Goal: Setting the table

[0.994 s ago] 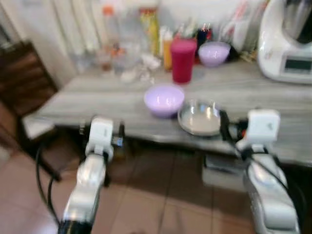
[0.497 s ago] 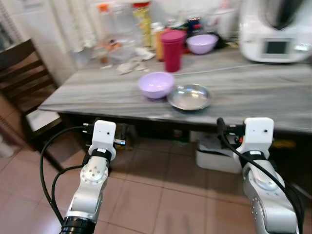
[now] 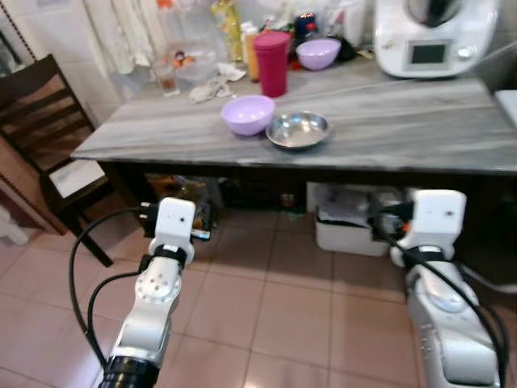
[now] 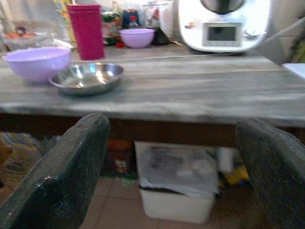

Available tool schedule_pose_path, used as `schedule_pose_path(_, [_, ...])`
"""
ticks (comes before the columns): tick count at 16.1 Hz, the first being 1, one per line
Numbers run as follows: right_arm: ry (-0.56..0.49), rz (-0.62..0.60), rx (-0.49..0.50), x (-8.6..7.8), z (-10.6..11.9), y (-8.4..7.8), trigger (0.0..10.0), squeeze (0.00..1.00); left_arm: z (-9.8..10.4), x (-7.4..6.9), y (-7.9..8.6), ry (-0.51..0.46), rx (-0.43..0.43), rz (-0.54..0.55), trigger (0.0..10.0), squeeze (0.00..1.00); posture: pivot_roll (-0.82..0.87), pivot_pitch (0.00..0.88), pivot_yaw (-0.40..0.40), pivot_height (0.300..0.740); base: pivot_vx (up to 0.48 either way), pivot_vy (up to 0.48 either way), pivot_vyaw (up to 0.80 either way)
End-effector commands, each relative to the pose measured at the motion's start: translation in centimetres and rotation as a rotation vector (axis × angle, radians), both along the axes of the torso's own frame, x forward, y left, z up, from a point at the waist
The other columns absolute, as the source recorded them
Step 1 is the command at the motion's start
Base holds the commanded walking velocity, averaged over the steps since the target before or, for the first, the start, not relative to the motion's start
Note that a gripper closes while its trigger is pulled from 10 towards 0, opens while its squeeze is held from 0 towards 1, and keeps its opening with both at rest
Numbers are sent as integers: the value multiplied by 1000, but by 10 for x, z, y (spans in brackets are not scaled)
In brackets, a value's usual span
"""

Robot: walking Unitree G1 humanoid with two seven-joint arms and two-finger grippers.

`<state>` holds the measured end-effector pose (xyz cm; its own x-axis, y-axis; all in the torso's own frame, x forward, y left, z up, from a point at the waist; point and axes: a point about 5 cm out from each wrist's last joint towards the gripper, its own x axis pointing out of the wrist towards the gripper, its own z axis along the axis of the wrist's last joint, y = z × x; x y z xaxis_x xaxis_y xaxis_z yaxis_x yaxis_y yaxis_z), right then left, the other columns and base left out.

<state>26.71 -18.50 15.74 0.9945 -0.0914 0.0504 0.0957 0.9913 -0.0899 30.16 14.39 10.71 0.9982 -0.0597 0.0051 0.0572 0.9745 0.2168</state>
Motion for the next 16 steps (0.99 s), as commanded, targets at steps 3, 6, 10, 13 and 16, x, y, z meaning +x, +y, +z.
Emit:
schedule_pose_path(3, [-20,33,15,1,4,9,10000,0,-2,0,9,2,19,4,10000,0,-313,0,119,740,-198,0,0])
schedule_pose_path(6, [-19,33,11,1,4,9,10000,0,-2,-1,7,19,-72,-55,10000,0,-313,0,118,740,0,0,0])
schedule_pose_path(10, [-7,30,18,3,2,8,10000,0,0,-1,3,12,-80,-105,10000,0,-313,0,118,740,0,0,-275])
schedule_pose_path(13, [-8,32,15,2,2,9,10000,0,0,-3,1,16,-95,-124,10000,0,-313,0,119,740,0,-171,-469])
schedule_pose_path(16, [-6,36,13,1,1,9,10000,0,0,-4,-2,15,-110,-138,10000,0,-310,0,118,740,0,-301,0])
